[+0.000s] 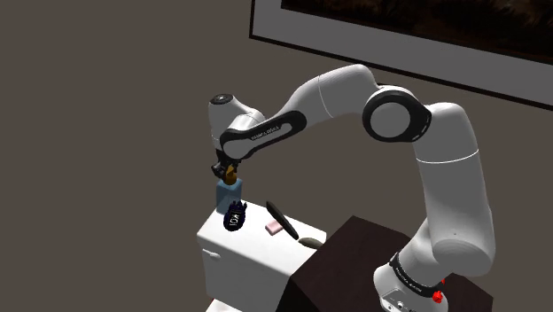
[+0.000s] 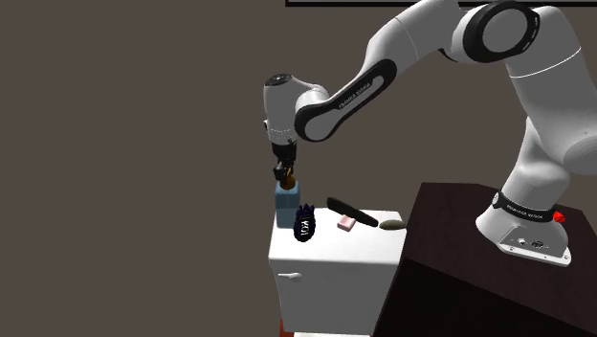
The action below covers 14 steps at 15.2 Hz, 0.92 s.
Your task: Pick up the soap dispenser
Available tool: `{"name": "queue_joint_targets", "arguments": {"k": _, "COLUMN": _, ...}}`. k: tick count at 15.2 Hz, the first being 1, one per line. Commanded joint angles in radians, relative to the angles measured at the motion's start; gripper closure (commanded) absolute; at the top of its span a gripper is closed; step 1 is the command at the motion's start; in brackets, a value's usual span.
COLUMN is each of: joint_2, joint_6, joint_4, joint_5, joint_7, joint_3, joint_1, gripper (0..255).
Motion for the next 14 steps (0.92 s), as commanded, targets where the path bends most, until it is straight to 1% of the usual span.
{"name": "queue_joint_targets", "arguments": {"k": 1, "joint_2": -0.014, "joint_6": -0.016, "joint_4": 0.002, "joint_5": 0.005, "joint_7": -0.005, "joint_3": 0.003, "joint_1": -0.002, "gripper": 255}}
{"name": "queue_joint_targets", "arguments": {"k": 14, "joint_2": -0.096, "joint_6": -0.13, "joint_4": 0.039, "joint_5": 0.037, "joint_7": -0.037, "joint_3": 0.022, "joint_1": -0.01, "gripper": 255}}
